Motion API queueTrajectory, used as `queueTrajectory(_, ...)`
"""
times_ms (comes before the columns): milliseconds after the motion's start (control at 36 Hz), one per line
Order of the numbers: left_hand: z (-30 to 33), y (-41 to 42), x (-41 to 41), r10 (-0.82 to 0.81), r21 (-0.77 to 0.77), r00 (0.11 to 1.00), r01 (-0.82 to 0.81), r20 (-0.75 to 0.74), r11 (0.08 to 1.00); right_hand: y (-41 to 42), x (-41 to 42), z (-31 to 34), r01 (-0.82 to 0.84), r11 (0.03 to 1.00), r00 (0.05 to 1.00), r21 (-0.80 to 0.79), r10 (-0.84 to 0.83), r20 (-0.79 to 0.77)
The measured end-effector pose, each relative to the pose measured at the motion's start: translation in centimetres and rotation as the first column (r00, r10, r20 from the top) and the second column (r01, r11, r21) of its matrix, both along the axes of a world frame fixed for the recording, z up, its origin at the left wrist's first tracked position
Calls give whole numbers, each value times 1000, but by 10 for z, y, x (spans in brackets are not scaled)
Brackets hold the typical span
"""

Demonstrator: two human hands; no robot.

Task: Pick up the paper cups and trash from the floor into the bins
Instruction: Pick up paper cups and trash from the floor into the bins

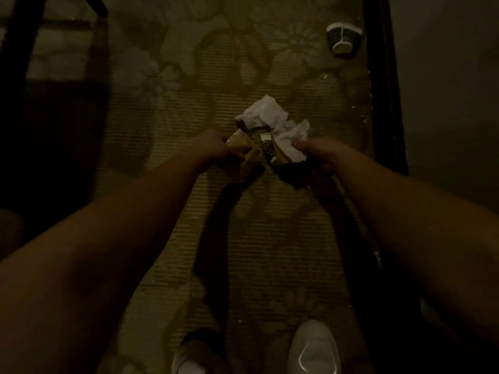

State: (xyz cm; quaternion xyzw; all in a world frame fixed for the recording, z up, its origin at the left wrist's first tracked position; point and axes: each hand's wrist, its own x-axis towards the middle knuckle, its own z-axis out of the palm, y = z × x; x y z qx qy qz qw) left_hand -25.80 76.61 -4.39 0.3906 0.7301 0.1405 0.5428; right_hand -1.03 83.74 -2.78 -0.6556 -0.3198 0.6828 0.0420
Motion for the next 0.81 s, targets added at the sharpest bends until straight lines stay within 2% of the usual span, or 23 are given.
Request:
queueTrajectory(111, -8, -3, 2, -25, 36, 998, 27, -61, 999, -6, -18, -6, 25, 1000, 998, 9, -25, 56)
queueTrajectory(194, -14, -4, 3, -10, 70, 998, 14, -57, 997, -9, -26, -12, 57, 998, 998, -3, -57, 34)
queueTrajectory(306, -17, -7, 2, 104, 77, 993, -100, -58, 992, -10, -35, -21, 93, 986, 994, 137, -99, 42)
queueTrajectory(389, -19, -8, 2, 159, 58, 986, -156, -50, 986, -11, -31, -29, 45, 976, 997, 213, -57, 51)
queueTrajectory(528, -24, -10, 3, 172, -55, 985, -173, -21, 983, -12, -11, -39, 47, 977, 997, 206, -57, 43)
queueTrajectory(611, -25, -11, 2, 211, -59, 977, -209, 27, 976, -12, 2, -38, 56, 975, 997, 213, -65, 35)
queueTrajectory(806, -15, -8, -3, 215, -51, 972, -211, 90, 976, -8, 37, -27, 223, 941, 975, 254, -218, -47)
